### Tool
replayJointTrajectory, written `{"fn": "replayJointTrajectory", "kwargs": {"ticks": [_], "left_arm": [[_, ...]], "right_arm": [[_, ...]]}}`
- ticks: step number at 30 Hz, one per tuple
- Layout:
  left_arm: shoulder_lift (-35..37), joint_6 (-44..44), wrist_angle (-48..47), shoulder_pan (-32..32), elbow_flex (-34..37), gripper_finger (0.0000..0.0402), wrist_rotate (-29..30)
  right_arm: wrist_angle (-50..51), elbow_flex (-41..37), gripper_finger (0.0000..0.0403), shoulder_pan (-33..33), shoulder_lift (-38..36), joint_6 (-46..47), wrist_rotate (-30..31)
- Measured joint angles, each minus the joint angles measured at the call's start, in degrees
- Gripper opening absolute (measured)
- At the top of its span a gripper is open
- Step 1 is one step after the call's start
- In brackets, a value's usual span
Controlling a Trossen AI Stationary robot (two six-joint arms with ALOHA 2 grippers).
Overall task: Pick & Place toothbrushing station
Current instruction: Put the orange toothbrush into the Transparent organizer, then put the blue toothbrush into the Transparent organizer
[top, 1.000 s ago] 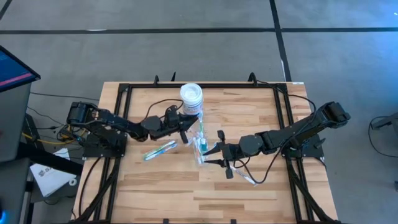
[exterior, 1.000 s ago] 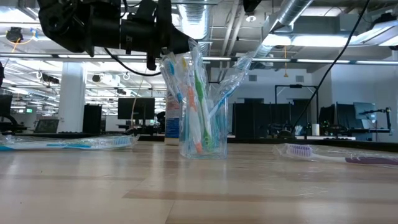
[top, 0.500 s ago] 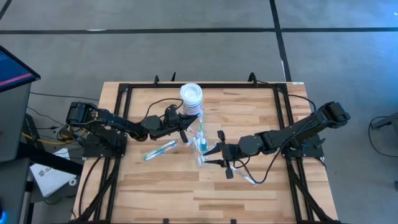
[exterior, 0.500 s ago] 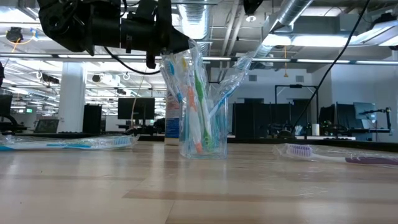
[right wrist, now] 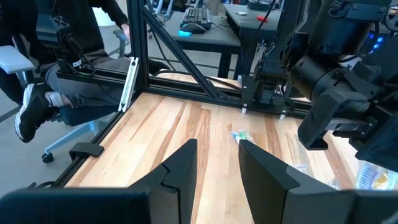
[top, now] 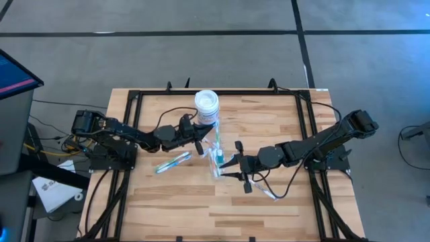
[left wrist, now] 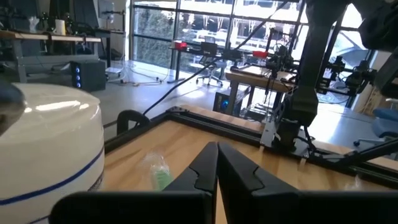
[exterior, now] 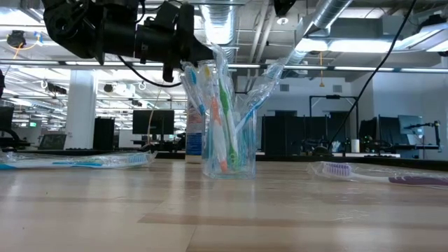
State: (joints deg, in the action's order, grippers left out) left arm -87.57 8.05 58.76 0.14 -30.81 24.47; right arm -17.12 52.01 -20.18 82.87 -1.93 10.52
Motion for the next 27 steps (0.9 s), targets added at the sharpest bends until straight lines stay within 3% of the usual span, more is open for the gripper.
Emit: {"fn": "replayJointTrajectory", "kwargs": {"ticks": [13, 17, 27], "left_arm": [[0.05, 1.34, -0.72, -0.12, 0.00, 0.0003, -0.07], [4.16, -0.05, -1.10, -0.50, 0.05, 0.0004, -2.32], [15.30, 3.09, -19.84, -1.52, 0.07, 0.0009, -4.39]], "right_arm": [[-0.02, -0.01, 0.0109, 0.00, 0.00, 0.00, -0.01], [0.17, 0.00, 0.0109, 0.00, 0.00, 0.00, 0.00], [0.82, 0.00, 0.0109, 0.00, 0.00, 0.02, 0.00]]}}
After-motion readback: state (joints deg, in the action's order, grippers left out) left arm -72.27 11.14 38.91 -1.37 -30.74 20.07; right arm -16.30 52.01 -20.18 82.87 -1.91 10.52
